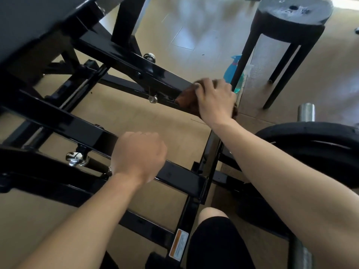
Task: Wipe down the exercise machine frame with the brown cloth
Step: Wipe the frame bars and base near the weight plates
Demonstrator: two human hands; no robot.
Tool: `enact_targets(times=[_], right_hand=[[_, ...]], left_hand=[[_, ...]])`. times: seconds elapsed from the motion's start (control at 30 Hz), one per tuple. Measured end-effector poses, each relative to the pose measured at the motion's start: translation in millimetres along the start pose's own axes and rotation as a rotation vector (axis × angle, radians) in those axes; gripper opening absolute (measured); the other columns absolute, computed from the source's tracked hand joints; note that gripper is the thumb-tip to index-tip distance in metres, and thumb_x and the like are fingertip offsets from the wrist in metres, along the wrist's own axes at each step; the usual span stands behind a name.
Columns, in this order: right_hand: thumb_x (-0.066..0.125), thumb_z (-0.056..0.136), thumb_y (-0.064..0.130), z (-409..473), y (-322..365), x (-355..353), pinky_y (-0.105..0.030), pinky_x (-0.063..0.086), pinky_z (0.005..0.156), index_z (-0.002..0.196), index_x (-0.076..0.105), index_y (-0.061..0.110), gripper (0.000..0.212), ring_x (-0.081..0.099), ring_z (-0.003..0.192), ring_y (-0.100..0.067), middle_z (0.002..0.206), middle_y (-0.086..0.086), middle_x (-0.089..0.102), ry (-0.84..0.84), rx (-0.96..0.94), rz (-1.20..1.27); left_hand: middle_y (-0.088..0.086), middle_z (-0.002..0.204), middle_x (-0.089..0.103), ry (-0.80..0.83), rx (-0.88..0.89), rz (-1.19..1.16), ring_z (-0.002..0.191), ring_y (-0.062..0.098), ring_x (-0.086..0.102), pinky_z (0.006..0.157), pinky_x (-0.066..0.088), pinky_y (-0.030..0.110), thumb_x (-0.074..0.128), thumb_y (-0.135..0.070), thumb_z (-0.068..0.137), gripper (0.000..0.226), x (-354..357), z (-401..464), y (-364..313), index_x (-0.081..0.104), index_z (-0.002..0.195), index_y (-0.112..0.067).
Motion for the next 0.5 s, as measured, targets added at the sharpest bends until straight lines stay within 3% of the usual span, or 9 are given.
enact_targets(times=[0.1,0.2,0.33,0.5], right_hand=[[0.033,0.106,0.053,8.0,75.2,19.5,-0.051,0.034,0.107,0.133,0.052,0.031,0.04,0.046,0.124,-0.034,0.133,-0.009,0.052,0.013,-0.175,-0.008],[0.036,0.105,0.056,19.9,106.8,26.4,-0.05,0.035,0.104,0.133,0.053,0.033,0.04,0.047,0.123,-0.032,0.131,-0.007,0.053,-0.004,-0.21,0.013],[0.037,0.104,0.058,22.5,74.6,21.9,-0.044,0.04,0.098,0.135,0.052,0.034,0.042,0.05,0.121,-0.032,0.132,-0.006,0.053,0.055,-0.288,0.041],[0.031,0.106,0.058,-3.7,-19.8,-3.3,-0.046,0.041,0.099,0.134,0.052,0.029,0.045,0.053,0.119,-0.032,0.131,-0.009,0.057,0.027,-0.095,0.007]], left_hand=[[-0.007,0.056,0.055,0.016,0.015,0.024,0.053,0.016,0.042,0.063,0.033,0.03,0.053,-0.036,0.094,0.031,-0.5,-0.3,-0.6,0.056,0.065,-0.024],[-0.007,0.054,0.054,0.002,0.009,0.017,0.05,0.016,0.043,0.062,0.031,0.029,0.05,-0.037,0.093,0.033,-2.4,-0.3,-0.5,0.059,0.064,-0.024],[-0.012,0.055,0.043,0.002,0.015,-0.009,0.05,0.014,0.038,0.063,0.03,0.029,0.051,-0.034,0.095,0.031,-2.4,0.2,0.7,0.051,0.065,-0.026],[-0.012,0.057,0.038,0.015,0.007,-0.03,0.052,0.017,0.037,0.067,0.04,0.033,0.044,-0.034,0.094,0.03,-0.4,2.0,-0.8,0.043,0.065,-0.027]])
Point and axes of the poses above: each hand's wrist, its own z-axis towards the middle knuckle, its own x-axis out of the palm, y = z × x, the point moved 8 cm from there along z, towards the middle knuckle
